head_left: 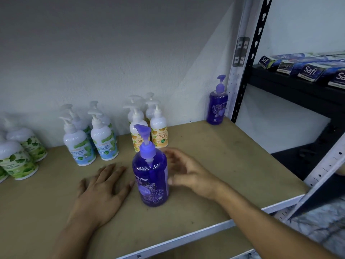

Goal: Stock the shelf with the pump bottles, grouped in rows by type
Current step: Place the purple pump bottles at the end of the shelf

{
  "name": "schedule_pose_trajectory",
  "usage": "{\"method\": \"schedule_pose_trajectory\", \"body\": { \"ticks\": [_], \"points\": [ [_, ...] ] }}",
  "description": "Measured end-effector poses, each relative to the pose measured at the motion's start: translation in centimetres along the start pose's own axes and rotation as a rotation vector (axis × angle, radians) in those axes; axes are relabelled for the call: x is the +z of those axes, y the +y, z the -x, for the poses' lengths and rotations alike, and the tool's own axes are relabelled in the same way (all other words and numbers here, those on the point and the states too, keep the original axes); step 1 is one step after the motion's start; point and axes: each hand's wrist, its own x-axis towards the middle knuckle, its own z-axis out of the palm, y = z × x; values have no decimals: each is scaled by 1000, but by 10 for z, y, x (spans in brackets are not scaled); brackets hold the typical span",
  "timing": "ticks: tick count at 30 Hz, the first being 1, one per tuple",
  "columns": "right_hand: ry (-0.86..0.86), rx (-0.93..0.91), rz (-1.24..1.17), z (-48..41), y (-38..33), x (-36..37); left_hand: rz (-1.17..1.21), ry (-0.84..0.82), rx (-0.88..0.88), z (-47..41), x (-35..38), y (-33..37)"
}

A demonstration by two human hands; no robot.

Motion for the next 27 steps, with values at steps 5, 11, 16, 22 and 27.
{"method": "schedule_pose_trajectory", "body": {
  "ticks": [5, 11, 16, 22, 27],
  "points": [
    [44, -8, 70, 8, 8, 33, -2, -10, 1, 0, -2, -1],
    [342, -33, 127, 0, 18, 18, 32, -50, 0, 1, -1, -4],
    [570, -12, 194, -20, 26, -35, 29, -60, -2, 2, -1, -4],
    [647, 28, 280, -47, 35, -89, 28, -46, 3, 1, 0, -5],
    [649, 46, 300, -71, 45, -117, 17, -60, -10, -1, 0, -3]
  ]
}}
